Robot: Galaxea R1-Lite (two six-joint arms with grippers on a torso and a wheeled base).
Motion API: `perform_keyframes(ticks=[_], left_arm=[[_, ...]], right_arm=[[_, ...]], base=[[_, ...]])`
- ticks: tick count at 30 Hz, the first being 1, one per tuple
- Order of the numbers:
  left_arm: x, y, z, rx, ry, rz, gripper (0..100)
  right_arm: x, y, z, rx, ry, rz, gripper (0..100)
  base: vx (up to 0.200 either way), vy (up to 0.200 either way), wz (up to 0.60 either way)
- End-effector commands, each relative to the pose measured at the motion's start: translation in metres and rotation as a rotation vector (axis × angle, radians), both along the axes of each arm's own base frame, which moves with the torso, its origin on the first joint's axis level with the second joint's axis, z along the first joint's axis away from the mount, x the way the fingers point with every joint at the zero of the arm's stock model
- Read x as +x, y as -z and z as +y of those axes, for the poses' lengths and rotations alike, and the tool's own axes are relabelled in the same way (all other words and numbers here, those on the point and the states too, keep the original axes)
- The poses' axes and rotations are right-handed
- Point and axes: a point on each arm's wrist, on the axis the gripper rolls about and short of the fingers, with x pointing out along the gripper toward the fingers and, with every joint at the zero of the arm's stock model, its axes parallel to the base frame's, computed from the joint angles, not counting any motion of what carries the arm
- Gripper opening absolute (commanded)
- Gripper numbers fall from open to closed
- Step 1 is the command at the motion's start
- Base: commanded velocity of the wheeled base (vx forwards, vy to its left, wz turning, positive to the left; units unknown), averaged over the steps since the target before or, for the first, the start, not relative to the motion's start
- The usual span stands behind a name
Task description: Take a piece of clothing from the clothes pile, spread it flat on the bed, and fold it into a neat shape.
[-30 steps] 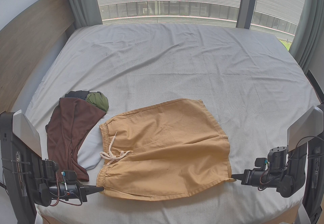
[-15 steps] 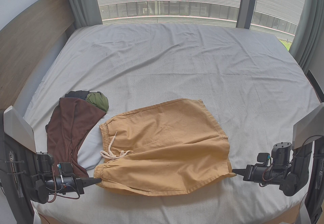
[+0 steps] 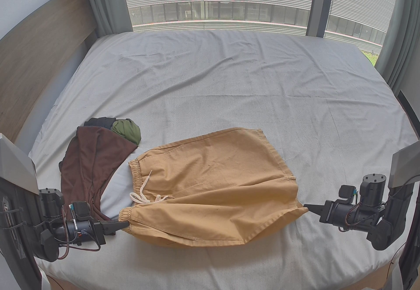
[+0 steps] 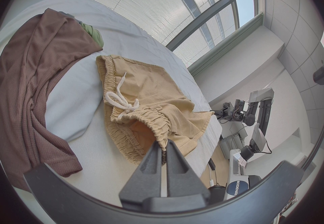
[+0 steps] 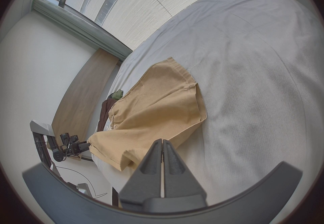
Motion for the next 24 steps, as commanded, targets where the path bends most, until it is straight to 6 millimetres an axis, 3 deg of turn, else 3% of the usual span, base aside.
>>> perform_keyframes(ticks=[1, 18, 24], left_arm=[[0.002, -0.007, 0.0, 0.003, -0.001, -0.038, 0], [0.009, -0.047, -0.001, -0.078, -0.04, -0.108, 0], [0.016, -0.057, -0.005, -0.099, -0.03, -0.136, 0]], right_arm=[[0.005, -0.005, 0.0, 0.008, 0.006, -0.033, 0], [0.009, -0.03, 0.003, 0.054, 0.002, -0.127, 0], [0.02, -0.048, 0.006, 0.097, 0.007, -0.198, 0]], base=[[0.0, 0.0, 0.0], [0.0, 0.0, 0.0], [0.0, 0.0, 0.0]])
